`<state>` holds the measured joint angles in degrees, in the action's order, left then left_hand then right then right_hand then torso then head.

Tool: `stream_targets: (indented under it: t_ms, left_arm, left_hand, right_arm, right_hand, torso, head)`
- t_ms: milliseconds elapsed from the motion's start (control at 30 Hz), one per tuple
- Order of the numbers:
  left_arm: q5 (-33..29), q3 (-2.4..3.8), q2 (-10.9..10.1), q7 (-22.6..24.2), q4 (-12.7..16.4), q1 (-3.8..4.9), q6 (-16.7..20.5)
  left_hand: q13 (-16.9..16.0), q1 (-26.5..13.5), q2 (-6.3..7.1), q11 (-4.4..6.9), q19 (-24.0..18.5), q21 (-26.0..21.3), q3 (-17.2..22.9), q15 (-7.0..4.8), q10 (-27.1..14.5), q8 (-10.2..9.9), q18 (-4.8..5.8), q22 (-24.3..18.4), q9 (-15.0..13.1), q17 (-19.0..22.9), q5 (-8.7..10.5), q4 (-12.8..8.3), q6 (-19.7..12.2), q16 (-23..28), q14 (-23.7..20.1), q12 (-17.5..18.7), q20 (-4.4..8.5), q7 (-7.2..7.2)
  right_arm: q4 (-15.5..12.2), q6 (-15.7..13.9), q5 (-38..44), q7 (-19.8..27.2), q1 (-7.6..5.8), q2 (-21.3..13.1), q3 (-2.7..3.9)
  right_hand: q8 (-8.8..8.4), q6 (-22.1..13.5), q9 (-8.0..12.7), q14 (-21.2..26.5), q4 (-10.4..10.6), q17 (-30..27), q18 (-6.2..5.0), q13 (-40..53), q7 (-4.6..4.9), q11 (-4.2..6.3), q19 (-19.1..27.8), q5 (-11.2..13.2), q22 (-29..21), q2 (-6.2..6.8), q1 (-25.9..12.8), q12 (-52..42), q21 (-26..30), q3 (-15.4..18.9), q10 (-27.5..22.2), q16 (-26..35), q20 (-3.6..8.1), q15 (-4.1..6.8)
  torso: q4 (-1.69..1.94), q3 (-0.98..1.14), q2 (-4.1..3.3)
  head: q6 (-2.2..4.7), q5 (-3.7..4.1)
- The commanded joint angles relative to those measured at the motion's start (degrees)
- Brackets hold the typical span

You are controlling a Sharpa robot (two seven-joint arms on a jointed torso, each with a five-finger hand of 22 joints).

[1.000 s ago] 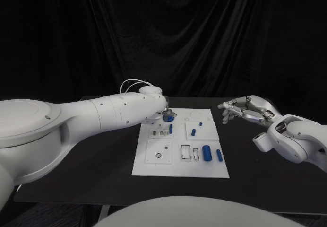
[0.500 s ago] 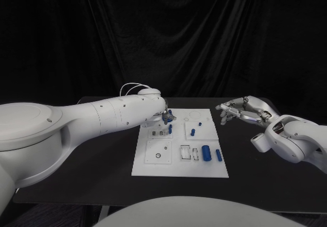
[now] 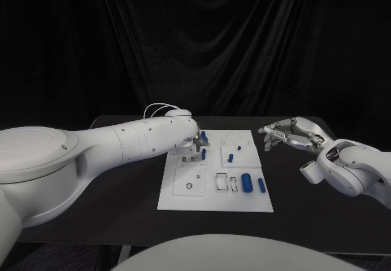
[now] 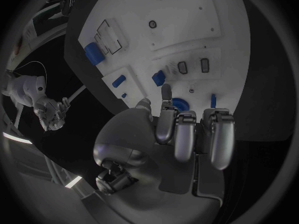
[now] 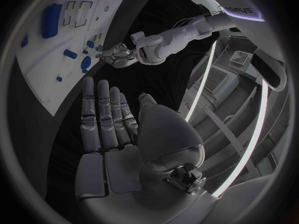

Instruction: Assemble the parts on the task board

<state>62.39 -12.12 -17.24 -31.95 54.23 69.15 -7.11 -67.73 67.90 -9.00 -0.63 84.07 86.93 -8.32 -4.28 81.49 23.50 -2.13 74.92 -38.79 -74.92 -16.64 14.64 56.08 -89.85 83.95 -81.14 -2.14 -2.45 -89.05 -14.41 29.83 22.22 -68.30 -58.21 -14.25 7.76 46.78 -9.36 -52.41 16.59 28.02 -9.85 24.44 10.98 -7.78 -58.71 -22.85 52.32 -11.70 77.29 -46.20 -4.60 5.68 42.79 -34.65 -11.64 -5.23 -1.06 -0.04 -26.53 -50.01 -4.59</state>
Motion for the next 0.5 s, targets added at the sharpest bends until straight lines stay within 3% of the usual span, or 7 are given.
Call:
stream_targets:
  t_ms: [33,500]
  left_arm:
    - [-0.6,0.07,0.2,1.3,-0.1,-0.26,-0.2]
    - [-0.6,0.07,0.6,1.8,-0.9,-1.09,-0.1]
  left_hand:
    - [-22.3,0.5,0.12,2.44,0.1,-0.2,0.3,-0.32,8.5,-0.3,0.23,7.6,-0.1,-15.1,-0.37,0.0,-0.5,-0.2,6.1,-8.9,0.28,0.09]
    - [-22.3,1.0,0.05,2.35,-0.3,-0.5,1.0,-0.23,8.5,-0.7,0.08,7.1,-0.8,-15.1,-0.56,-0.3,-0.8,-0.2,6.1,-8.9,0.18,0.02]
  right_arm:
    - [0.0,-0.1,0.3,-0.7,0.16,0.0,0.05]
    - [0.0,0.0,0.3,-0.9,0.21,0.0,0.05]
  right_hand:
    - [0.26,0.3,0.1,-0.4,0.0,-0.1,-0.61,-0.1,-0.05,-0.02,-0.4,-0.4,-0.1,0.15,0.6,-0.2,-0.2,0.2,0.4,-0.3,-0.02,-0.15]
    - [0.27,0.3,0.1,-0.4,0.0,-0.1,-0.61,-0.1,-0.05,-0.01,-0.4,-0.4,-0.1,0.15,0.7,-0.2,-0.2,0.2,0.4,-0.3,-0.01,-0.15]
  torso:
    - [-0.03,0.03,-0.01]
    - [-0.01,0.03,0.05]
  head:
    - [0.01,-0.01]
    - [0.01,0.13]
